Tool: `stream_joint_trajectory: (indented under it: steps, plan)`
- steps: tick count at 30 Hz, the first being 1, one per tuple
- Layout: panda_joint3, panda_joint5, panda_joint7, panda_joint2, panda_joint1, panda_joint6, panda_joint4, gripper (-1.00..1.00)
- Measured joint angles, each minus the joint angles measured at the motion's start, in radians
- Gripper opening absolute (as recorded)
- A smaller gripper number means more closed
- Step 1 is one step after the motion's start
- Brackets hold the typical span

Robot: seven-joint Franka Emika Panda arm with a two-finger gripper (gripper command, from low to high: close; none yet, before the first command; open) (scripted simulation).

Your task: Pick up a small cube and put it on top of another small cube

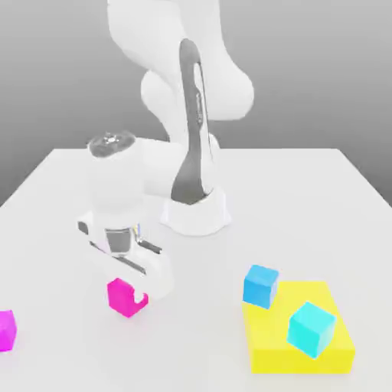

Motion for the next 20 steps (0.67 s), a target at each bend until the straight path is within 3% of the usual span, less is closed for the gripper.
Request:
stream_joint_trajectory:
  steps: [2, 11, 17, 18, 20]
  plan:
    - [0.013, -0.008, 0.029, -0.072, -0.008, -0.065, -0.006, -1.00]
    - [0.315, 0.135, 0.401, -0.377, 0.311, -0.434, 0.066, -1.00]
    - [0.379, 0.106, 0.485, -0.239, 0.323, -0.281, 0.049, -1.00]
    - [0.382, 0.098, 0.492, -0.213, 0.320, -0.251, 0.045, 1.00]
    - [0.382, 0.098, 0.492, -0.213, 0.320, -0.251, 0.045, 1.00]
